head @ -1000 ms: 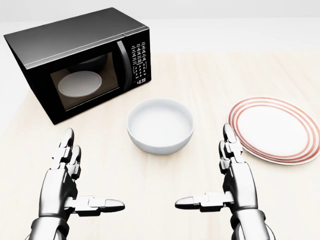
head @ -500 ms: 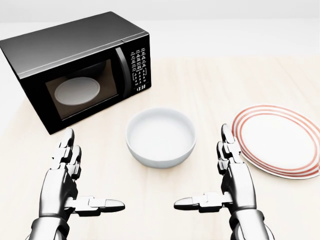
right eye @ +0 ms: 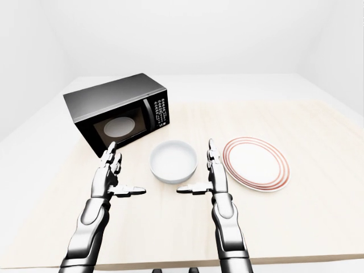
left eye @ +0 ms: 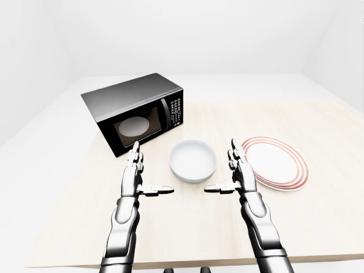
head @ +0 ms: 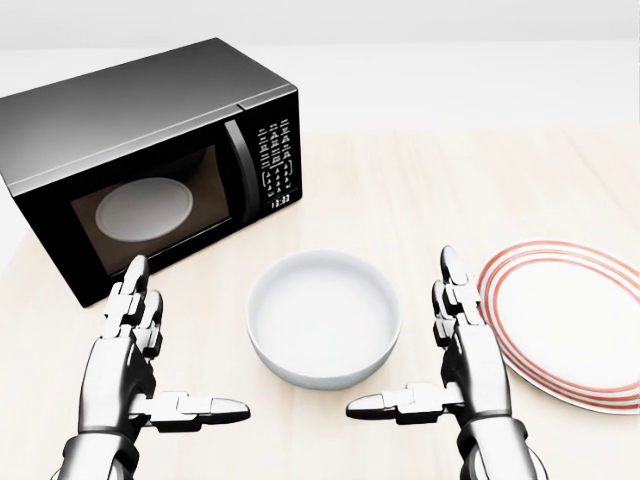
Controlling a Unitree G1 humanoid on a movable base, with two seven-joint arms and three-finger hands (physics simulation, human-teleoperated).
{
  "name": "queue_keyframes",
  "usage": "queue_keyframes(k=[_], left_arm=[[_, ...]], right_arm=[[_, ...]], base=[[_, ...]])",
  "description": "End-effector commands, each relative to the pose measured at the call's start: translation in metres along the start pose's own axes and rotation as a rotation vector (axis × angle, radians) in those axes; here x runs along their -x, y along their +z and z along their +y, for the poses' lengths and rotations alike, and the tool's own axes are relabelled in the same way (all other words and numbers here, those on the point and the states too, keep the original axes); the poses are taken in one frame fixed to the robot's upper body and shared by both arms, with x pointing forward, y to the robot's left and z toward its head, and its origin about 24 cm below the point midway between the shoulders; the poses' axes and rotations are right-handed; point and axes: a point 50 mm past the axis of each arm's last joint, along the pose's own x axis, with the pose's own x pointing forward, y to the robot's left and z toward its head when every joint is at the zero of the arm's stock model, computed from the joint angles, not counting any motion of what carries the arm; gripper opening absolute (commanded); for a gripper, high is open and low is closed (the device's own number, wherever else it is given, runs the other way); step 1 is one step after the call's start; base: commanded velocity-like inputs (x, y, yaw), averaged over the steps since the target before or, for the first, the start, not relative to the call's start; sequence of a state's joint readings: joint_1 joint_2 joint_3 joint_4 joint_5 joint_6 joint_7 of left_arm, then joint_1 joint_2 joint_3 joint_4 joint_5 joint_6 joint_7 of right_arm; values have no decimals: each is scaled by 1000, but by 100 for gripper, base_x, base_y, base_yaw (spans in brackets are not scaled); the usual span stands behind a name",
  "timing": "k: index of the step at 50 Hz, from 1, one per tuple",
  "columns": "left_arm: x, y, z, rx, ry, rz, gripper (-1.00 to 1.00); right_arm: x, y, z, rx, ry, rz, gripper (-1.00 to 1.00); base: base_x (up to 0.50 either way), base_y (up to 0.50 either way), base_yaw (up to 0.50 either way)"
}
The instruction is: Pick up the white bowl and put it on the plate.
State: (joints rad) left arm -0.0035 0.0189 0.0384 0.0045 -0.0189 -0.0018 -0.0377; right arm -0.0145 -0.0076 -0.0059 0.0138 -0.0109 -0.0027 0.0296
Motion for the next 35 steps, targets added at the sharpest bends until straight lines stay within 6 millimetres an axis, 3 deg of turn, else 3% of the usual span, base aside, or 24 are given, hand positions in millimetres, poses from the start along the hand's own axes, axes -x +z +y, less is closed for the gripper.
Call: queue_keyframes(k=[1, 13, 24, 35], left_arm=[[0, 0, 0, 0, 0, 1, 100], [0, 0, 0, 0, 0, 1, 100], [0, 0, 0, 0, 0, 1, 100], [0, 0, 0, 0, 0, 1, 100]], right_arm=[[0, -1, 0, 10, -2, 1, 100], [-1, 4, -1, 89, -10, -15, 100], [-7, 16, -8, 382, -39, -39, 100], [-9, 15, -5, 588, -1, -40, 100]], base=[[25, 0, 0], [3, 0, 0], [0, 0, 0], [0, 0, 0]])
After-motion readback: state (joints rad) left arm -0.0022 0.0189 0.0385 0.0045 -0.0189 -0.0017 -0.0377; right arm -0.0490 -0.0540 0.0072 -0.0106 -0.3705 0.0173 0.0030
